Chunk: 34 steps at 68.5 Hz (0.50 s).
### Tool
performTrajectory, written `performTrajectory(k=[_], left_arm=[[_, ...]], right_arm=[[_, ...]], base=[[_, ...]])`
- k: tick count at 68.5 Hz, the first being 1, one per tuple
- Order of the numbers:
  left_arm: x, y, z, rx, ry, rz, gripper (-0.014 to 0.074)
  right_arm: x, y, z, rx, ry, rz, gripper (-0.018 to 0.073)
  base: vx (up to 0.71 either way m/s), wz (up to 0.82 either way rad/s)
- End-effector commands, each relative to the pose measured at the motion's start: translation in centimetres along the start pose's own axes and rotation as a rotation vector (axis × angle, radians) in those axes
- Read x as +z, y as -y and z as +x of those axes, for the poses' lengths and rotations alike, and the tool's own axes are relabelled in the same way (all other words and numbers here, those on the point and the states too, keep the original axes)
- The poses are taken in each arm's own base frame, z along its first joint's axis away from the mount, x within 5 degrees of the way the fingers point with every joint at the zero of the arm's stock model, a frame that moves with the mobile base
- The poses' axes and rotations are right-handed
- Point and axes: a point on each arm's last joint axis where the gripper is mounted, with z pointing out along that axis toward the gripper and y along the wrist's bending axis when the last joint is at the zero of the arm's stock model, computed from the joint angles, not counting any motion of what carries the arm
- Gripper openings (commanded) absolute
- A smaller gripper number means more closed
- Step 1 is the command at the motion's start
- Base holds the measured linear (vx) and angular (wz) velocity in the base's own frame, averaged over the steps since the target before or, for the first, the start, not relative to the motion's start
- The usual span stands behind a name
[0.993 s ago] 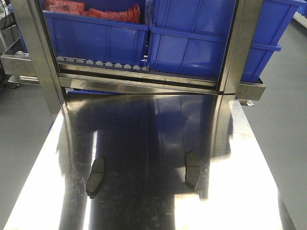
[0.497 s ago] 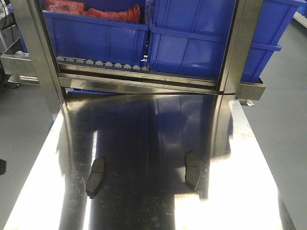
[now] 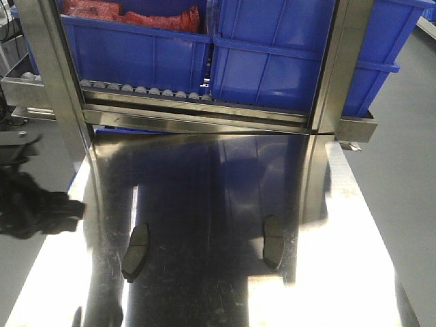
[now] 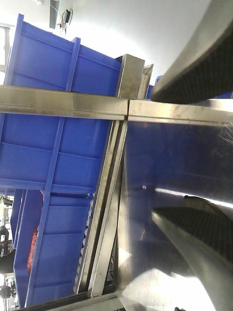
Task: Move and align brake pads A on conveyor
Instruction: 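Lower the open left gripper over the nearer brake pad and close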
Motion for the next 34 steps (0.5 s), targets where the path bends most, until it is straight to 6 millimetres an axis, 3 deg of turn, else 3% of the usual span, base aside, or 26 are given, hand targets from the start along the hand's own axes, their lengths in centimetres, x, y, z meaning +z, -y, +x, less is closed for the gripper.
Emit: performTrajectory(k=[1,18,34], left_arm=[[-0.6,2.2,-1.9,0.014,0.080,0.019,0.0444],[3.2,6.4,-3.0,0.078,0.012,0.015,0.0444],[6.7,8.1,-3.7,0.085,-0.060,-0.006,0.0444]], right_arm=[[-0.1,0.0,-1.4,-0.018,0.086,0.002,0.0442],[-0.1,0.0,-1.4,-0.018,0.086,0.002,0.0442],[-0.1,0.0,-1.4,-0.018,0.086,0.002,0.0442]], base=[[0.00,0.00],[0.00,0.00],[0.00,0.00]])
